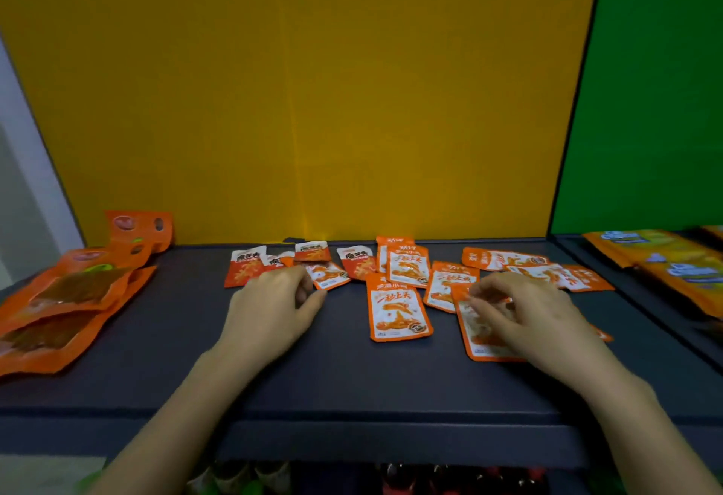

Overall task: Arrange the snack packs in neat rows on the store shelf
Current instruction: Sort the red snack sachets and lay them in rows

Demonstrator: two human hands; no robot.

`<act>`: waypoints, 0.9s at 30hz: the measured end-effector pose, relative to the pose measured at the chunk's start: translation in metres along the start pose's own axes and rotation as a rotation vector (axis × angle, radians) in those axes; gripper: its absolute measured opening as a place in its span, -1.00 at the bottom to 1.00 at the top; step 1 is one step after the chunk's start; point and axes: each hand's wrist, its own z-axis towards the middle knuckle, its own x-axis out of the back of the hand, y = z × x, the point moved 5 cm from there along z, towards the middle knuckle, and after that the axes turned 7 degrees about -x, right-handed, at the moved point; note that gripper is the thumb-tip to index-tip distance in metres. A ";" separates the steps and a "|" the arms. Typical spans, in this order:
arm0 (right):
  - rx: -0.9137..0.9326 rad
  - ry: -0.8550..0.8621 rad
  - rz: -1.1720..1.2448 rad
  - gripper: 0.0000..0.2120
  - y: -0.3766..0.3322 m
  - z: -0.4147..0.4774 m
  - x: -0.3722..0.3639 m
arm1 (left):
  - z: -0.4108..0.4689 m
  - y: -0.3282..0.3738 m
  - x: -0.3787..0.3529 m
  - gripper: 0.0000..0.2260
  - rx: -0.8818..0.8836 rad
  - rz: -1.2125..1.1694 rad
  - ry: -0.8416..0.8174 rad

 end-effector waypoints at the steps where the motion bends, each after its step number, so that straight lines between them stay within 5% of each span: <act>1: 0.001 -0.020 -0.010 -0.85 -0.003 0.009 0.000 | 0.013 -0.005 -0.006 -0.81 0.017 -0.006 -0.002; 6: 0.072 -0.206 0.063 -0.83 -0.031 0.067 -0.017 | 0.076 -0.042 -0.037 -0.74 0.253 -0.191 -0.053; 16: 0.073 -0.294 0.027 -0.69 -0.083 0.142 -0.079 | 0.118 -0.066 -0.073 -0.24 0.434 0.056 -0.271; 22: -0.038 -0.325 -0.257 -0.53 -0.086 0.159 -0.109 | 0.133 -0.071 -0.085 -0.27 0.460 -0.012 -0.339; 27: -0.076 -0.328 -0.296 -0.44 -0.092 0.164 -0.118 | 0.138 -0.071 -0.083 -0.37 0.408 -0.032 -0.155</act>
